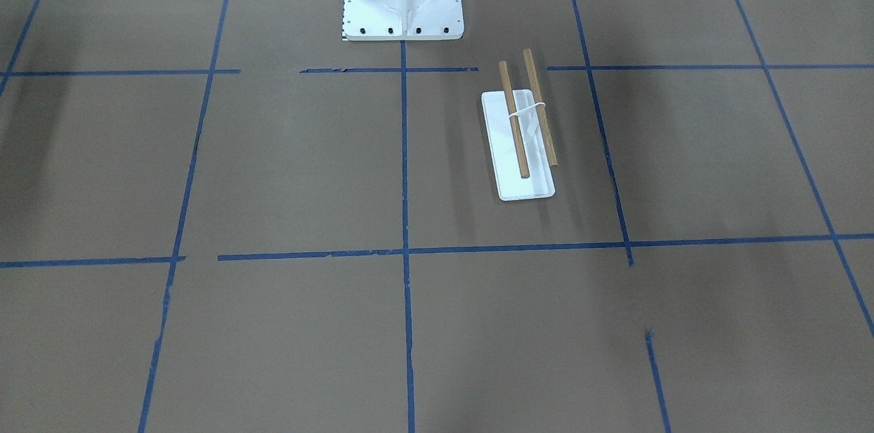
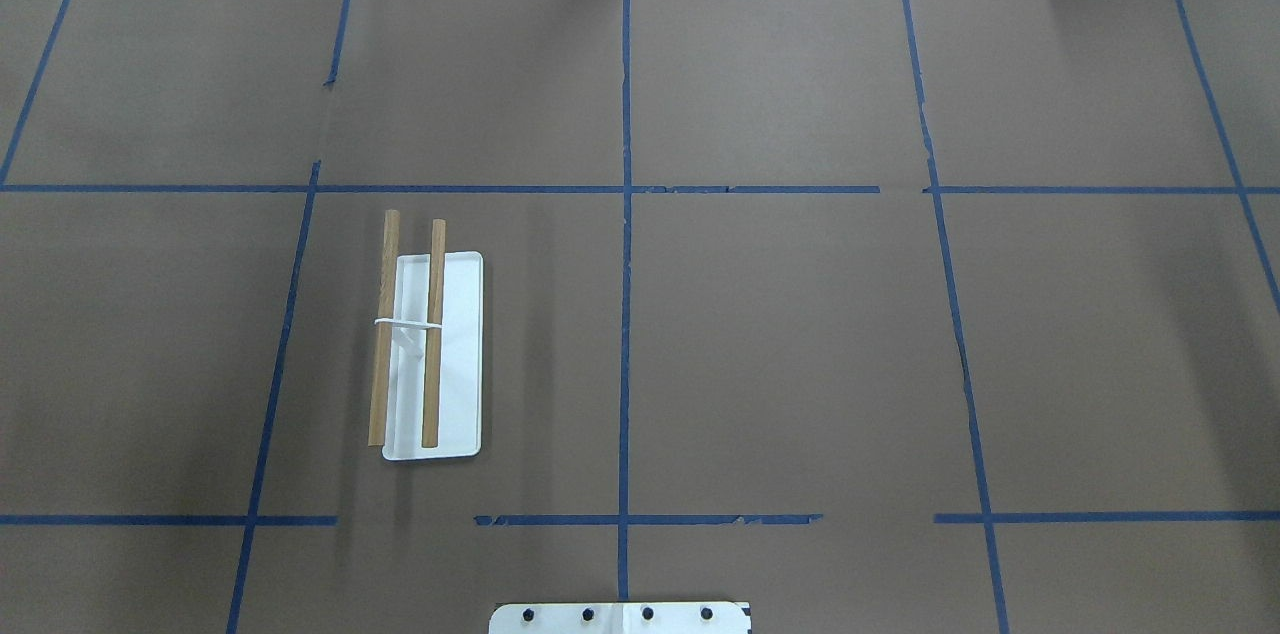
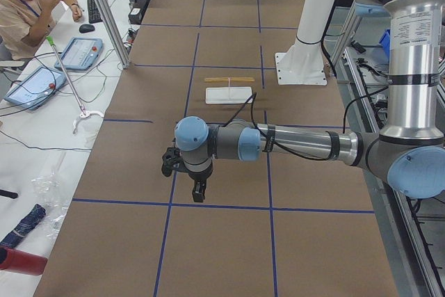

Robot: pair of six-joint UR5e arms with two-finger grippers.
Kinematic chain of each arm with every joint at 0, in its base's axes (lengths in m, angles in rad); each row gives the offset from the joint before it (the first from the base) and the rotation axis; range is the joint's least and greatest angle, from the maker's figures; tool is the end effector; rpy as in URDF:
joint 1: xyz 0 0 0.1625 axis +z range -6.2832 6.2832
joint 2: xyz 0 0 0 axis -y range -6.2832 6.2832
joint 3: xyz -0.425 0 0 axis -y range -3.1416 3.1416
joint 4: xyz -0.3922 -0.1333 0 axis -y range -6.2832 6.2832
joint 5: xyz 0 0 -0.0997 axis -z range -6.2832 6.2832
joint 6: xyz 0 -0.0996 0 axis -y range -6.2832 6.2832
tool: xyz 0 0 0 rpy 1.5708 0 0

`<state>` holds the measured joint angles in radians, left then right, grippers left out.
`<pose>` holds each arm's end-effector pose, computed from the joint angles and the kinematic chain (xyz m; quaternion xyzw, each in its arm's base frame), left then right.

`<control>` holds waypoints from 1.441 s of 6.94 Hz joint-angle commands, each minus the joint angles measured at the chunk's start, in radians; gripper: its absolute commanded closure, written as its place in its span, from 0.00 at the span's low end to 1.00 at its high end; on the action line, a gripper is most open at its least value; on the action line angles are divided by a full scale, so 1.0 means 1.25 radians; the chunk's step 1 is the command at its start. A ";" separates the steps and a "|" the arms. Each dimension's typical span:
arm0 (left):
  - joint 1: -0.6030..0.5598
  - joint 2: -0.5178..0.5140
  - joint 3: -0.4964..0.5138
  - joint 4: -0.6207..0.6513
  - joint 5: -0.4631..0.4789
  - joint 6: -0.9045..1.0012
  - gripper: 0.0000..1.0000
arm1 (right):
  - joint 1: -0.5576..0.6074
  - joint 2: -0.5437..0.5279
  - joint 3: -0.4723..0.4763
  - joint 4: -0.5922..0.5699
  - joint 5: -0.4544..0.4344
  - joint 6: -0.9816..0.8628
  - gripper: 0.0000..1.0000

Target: Hang towel on rack

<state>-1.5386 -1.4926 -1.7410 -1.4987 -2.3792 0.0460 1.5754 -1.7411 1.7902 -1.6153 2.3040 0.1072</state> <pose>-0.0465 -0.4601 0.6170 0.0119 0.3932 0.0398 0.9185 0.0686 -0.4194 0.6356 -0.0162 -0.3581 0.0513 0.9321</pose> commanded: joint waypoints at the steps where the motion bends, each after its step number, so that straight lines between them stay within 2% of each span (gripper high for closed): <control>1: 0.000 0.002 -0.003 -0.004 0.000 0.002 0.00 | 0.000 0.001 0.001 0.000 0.000 0.000 0.00; 4: 0.002 -0.001 -0.033 -0.006 0.001 0.002 0.00 | 0.000 0.005 0.004 0.005 -0.001 -0.012 0.00; 6: 0.004 -0.039 -0.055 -0.023 -0.006 0.002 0.00 | -0.001 0.004 0.001 0.084 0.001 -0.010 0.00; 7: 0.004 -0.062 -0.061 -0.069 -0.005 0.002 0.00 | -0.002 0.004 0.002 0.166 0.000 -0.012 0.00; 9: 0.001 -0.066 -0.052 -0.242 -0.001 0.000 0.00 | -0.009 -0.017 -0.002 0.343 0.005 0.000 0.00; 10: 0.001 -0.064 -0.052 -0.316 -0.002 -0.010 0.00 | -0.010 -0.035 -0.013 0.375 0.005 -0.006 0.00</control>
<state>-1.5365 -1.5729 -1.8085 -1.7759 -2.3820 0.0430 1.5659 -1.7597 1.7861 -1.2307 2.3082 0.1032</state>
